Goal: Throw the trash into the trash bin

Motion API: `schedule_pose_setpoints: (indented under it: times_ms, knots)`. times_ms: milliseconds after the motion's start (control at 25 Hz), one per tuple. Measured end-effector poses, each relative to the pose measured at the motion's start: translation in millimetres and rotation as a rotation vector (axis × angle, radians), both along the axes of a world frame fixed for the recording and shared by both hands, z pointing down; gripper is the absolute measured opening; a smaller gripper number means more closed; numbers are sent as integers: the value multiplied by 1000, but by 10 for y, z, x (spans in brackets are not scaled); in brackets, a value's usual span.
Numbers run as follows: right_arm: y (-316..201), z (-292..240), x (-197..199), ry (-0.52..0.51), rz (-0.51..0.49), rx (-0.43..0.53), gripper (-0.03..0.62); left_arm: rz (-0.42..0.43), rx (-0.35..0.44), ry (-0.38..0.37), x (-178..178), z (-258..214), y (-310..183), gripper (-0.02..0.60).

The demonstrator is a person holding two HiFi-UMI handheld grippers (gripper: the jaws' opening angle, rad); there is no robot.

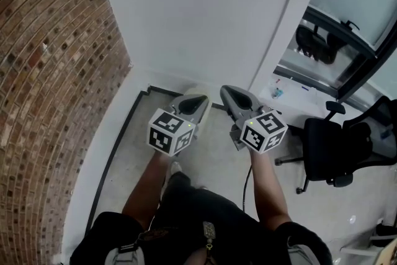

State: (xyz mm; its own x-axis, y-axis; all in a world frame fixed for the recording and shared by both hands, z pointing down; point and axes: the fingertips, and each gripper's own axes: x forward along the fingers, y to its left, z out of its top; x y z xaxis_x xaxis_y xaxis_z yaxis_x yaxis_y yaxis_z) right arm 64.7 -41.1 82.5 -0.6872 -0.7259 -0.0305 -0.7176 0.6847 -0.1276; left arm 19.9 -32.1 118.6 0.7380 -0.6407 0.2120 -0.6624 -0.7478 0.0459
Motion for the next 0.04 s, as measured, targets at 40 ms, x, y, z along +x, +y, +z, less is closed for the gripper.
schedule_pose_setpoints:
  times_ms: [40]
  knots:
    - [17, -13, 1, -2, 0, 2, 2, 1, 0, 0, 3, -8, 18, 6]
